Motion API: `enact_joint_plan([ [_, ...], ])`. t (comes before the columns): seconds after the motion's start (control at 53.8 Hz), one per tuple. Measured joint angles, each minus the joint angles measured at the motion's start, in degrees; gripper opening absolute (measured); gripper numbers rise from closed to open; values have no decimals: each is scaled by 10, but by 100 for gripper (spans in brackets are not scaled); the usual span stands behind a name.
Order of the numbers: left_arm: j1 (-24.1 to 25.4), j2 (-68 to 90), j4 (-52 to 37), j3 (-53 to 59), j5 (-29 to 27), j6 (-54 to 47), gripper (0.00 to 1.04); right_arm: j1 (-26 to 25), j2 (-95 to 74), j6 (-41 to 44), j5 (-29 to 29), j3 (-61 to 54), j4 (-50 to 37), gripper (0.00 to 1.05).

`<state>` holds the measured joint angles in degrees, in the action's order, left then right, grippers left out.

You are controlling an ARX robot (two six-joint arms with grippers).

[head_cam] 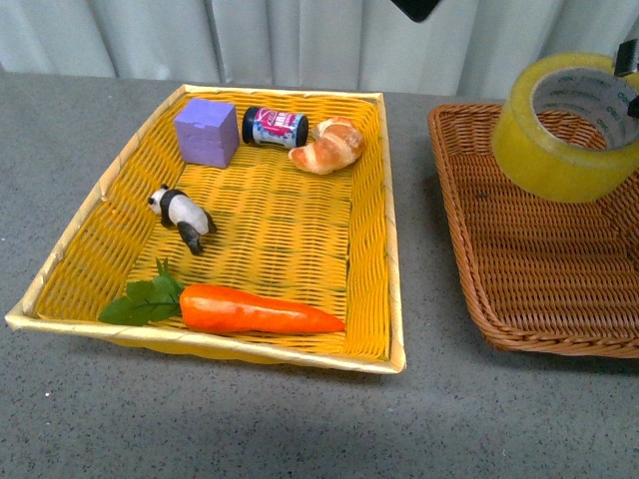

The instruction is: Move tape to another basket

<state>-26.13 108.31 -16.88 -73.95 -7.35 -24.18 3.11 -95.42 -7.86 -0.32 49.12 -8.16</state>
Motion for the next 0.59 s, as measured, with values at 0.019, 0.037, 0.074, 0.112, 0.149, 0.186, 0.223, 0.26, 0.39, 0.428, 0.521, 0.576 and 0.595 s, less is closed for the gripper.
enact_joint_plan([
  [0.019, 6, -1, -9, 7, -12, 12, 86, -2, -1, 0, -1, 0, 0, 13],
  [0.037, 11, -2, -16, 12, -21, 28, 89, -6, -4, 0, -2, -1, -1, 13],
  [0.074, 23, -3, -32, 25, -47, 57, 95, -14, -9, 1, -4, -3, -6, 13],
  [0.112, 33, -3, -41, 36, -64, 84, 100, -19, -14, 2, -2, -6, -9, 13],
  [0.149, 43, -4, -49, 48, -75, 112, 100, -24, -20, 5, 1, -7, -9, 13],
  [0.186, 58, -4, -57, 64, -90, 154, 98, -30, -31, 8, 3, -9, -10, 13],
  [0.223, 68, -5, -58, 76, -99, 185, 98, -34, -40, 9, 3, -11, -12, 13],
  [0.26, 78, -8, -63, 92, -109, 213, 98, -38, -50, 9, 0, -13, -15, 13],
  [0.39, 99, -19, -82, 134, -137, 279, 98, -50, -86, 6, -18, -16, -24, 13],
  [0.428, 99, -24, -86, 145, -142, 290, 98, -54, -94, -1, -35, -16, -23, 13],
  [0.521, 98, -41, -98, 173, -150, 306, 98, -58, -122, -1, -33, -16, -33, 13],
  [0.576, 96, -55, -106, 186, -158, 308, 98, -63, -137, -2, -35, -15, -32, 13],
  [0.595, 94, -59, -107, 188, -163, 307, 98, -65, -141, -3, -37, -14, -29, 13],
])
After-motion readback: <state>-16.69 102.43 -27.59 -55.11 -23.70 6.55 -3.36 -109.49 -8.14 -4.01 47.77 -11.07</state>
